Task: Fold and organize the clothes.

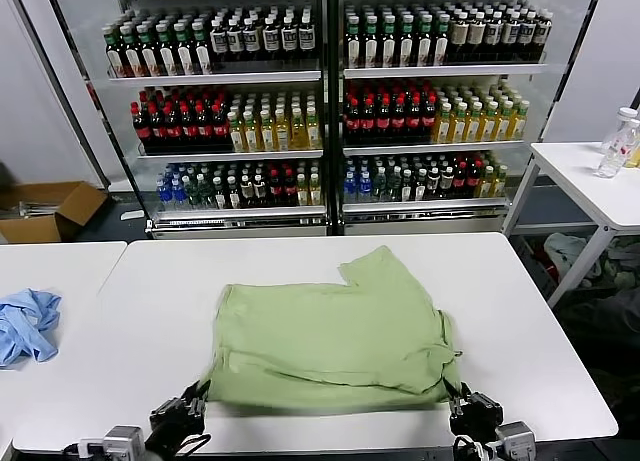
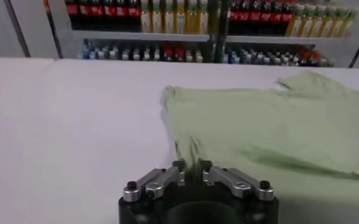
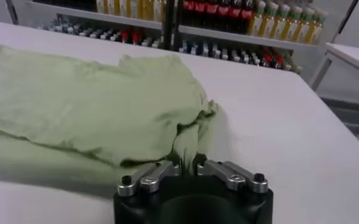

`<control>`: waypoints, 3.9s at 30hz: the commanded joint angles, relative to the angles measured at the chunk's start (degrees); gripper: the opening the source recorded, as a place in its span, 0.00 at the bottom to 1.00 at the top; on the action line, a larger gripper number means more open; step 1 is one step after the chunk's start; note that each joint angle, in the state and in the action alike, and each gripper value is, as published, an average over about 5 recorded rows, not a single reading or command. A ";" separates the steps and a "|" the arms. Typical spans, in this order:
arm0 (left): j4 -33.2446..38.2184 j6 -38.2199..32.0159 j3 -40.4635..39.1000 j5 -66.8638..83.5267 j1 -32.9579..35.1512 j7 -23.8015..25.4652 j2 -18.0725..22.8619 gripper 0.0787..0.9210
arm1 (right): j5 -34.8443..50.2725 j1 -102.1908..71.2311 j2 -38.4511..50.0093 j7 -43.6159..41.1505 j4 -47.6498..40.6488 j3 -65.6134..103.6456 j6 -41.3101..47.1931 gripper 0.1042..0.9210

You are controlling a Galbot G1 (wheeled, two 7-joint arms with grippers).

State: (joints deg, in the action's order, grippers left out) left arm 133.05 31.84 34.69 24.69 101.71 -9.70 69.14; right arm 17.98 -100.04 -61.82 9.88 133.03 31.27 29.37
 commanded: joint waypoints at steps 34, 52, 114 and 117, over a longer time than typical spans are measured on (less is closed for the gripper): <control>-49.13 0.29 -25.55 6.07 -57.08 -10.97 -0.44 0.88 | 15.69 74.79 -9.86 4.13 -66.98 -30.15 3.36 0.88; -49.48 0.74 -24.73 10.66 -54.36 -9.80 -0.69 0.64 | 15.93 76.84 -17.20 2.56 -79.96 -28.42 3.70 0.82; -20.35 1.24 -10.52 17.73 -26.22 -4.64 -12.43 0.01 | 22.20 20.73 2.44 7.37 -10.09 -3.80 2.65 0.00; -20.53 1.13 -12.32 11.98 -26.15 -3.13 -12.03 0.02 | 19.39 21.91 1.41 7.49 -11.80 -5.82 3.53 0.00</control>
State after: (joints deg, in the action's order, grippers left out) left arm 111.24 32.83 24.98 49.85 73.11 -15.54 57.45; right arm 41.54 -71.29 -59.74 16.54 117.80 24.18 31.97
